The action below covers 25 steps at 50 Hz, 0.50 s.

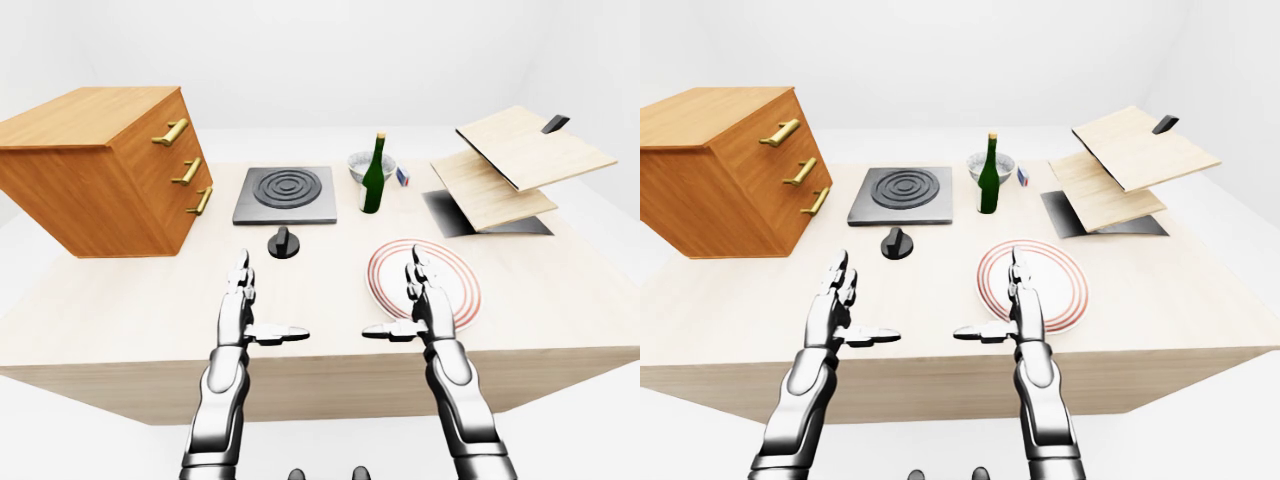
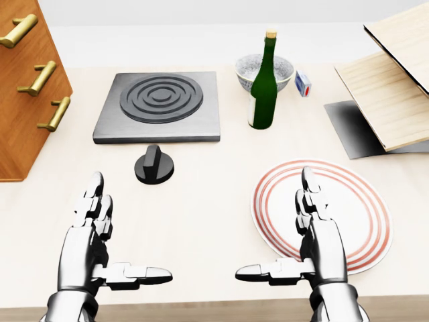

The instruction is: Turn on the stove.

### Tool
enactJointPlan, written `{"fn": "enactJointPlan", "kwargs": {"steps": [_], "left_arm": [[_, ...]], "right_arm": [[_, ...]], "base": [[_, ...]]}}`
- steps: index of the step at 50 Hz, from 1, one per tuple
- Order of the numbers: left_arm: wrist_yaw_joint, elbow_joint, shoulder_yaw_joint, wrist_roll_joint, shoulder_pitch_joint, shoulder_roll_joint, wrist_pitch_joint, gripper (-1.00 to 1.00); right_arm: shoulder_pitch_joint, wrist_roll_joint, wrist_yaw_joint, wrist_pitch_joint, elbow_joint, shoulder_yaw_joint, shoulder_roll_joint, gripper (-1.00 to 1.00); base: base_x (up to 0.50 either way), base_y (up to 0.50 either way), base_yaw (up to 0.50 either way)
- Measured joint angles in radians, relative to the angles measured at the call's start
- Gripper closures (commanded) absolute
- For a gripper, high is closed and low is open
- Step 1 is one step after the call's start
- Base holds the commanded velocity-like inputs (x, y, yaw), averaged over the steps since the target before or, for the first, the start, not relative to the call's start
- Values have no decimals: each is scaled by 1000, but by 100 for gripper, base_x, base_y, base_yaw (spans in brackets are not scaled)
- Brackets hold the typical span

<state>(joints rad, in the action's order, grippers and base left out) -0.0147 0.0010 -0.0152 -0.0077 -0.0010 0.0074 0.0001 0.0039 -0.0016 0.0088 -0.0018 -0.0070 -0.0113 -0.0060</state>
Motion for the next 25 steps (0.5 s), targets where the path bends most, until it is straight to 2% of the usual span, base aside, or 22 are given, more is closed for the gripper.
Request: {"fn": "enactJointPlan", "kwargs": {"steps": [16,25], "left_arm": [[-19,4,-23,-13,-4,11,1,-100],[-24,2,-36,-23,-8,17,6,-100]], "right_arm": [[-4,-8,-1,-8,1,-16,-7,-100],[-8,-1,8,-7,6,-20,-10,-100]], "base": [[0,0,0],[28,0,0]]}}
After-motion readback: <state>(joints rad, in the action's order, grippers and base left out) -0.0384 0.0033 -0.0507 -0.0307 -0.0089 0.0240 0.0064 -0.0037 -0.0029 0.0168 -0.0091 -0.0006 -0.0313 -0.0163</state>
